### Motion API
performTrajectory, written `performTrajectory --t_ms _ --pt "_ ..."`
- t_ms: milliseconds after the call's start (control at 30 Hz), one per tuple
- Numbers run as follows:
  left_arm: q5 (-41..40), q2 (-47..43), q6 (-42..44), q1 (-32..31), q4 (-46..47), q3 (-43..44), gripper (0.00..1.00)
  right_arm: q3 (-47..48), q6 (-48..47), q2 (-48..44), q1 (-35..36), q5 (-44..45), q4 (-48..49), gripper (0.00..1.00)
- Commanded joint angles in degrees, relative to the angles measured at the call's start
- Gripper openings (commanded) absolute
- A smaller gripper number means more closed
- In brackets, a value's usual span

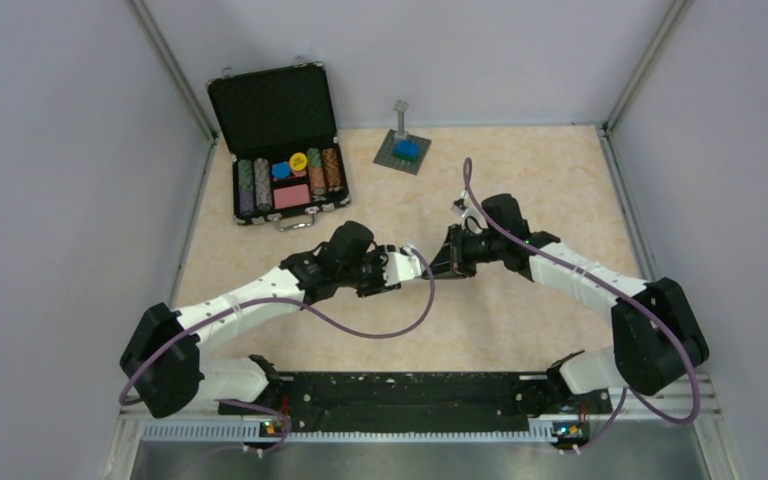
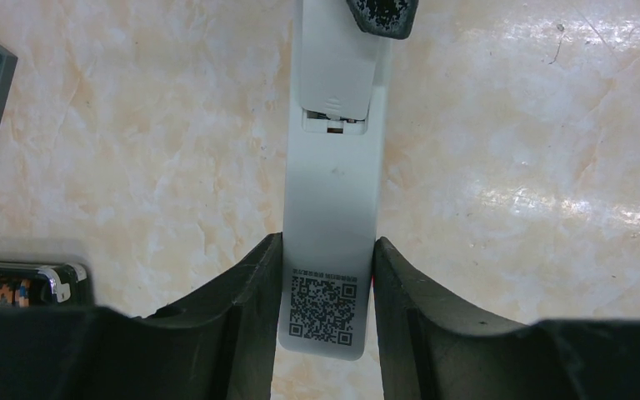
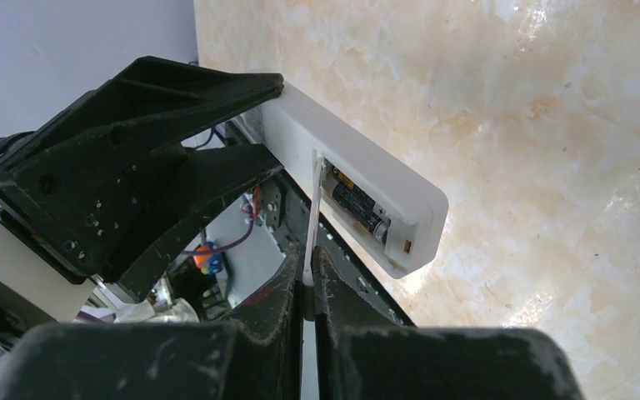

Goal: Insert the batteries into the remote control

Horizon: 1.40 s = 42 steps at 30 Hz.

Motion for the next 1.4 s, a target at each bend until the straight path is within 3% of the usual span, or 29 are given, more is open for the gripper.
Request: performTrajectory --t_ms 0,633,1367 --pt "1.9 -1.7 0.9 -0.2 4.1 0.4 0.0 1.9 -2.2 0.3 0.6 -1.6 1.4 0.03" --pt "2.0 1.5 -3.1 -0.1 0.8 3.9 0.0 1.4 -8.3 -2.6 0.6 -0.3 0.2 0.0" --pt "4.0 -2.1 1.6 -0.1 3.2 1.1 0.0 3.6 -8.2 3.2 0.6 -2.3 -3.1 0.0"
